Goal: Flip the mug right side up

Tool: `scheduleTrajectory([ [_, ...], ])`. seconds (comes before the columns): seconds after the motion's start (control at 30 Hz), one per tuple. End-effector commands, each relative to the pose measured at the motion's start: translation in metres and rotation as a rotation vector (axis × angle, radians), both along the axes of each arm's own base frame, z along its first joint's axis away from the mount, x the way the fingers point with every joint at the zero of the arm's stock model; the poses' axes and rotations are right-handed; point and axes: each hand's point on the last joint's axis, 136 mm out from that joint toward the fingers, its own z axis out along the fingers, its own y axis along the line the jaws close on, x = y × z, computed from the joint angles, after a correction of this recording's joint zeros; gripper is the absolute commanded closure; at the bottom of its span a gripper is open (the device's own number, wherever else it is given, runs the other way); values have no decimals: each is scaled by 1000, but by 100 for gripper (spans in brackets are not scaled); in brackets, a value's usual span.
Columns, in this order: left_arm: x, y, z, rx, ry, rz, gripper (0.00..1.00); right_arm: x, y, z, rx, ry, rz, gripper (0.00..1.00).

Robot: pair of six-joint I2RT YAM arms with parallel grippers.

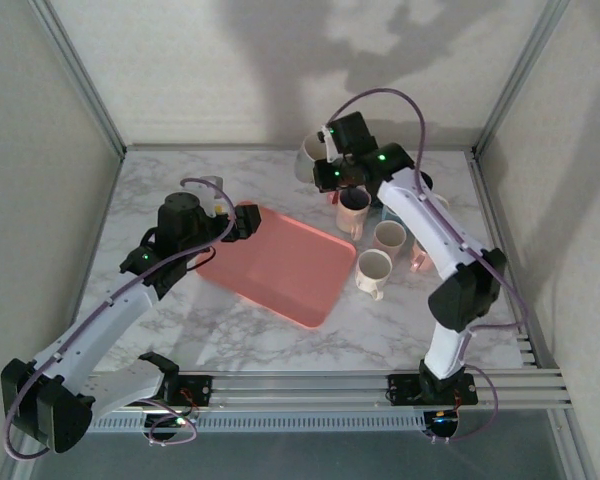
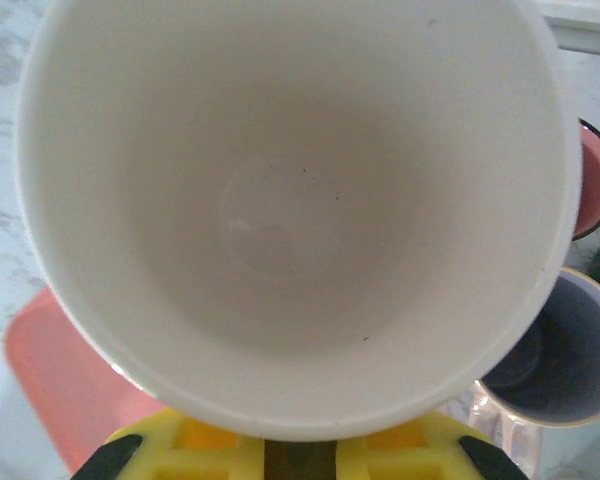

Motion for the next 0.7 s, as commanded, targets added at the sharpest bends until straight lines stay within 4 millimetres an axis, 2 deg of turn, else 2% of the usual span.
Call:
scheduleTrajectory([
  [0.0, 5, 9, 16, 40, -48, 27, 0, 12, 0, 16, -77, -65, -40, 100],
  [0.2, 11, 14, 6, 84, -20, 46, 0, 35, 15, -14, -193, -21, -74, 100],
  [0.4, 12, 18, 3, 119, -15, 58, 0, 53, 22, -30, -216, -13, -127, 100],
  [0.67, 12, 23, -3, 146, -8, 67, 0, 66, 34, -60, -236, 7, -115, 100],
])
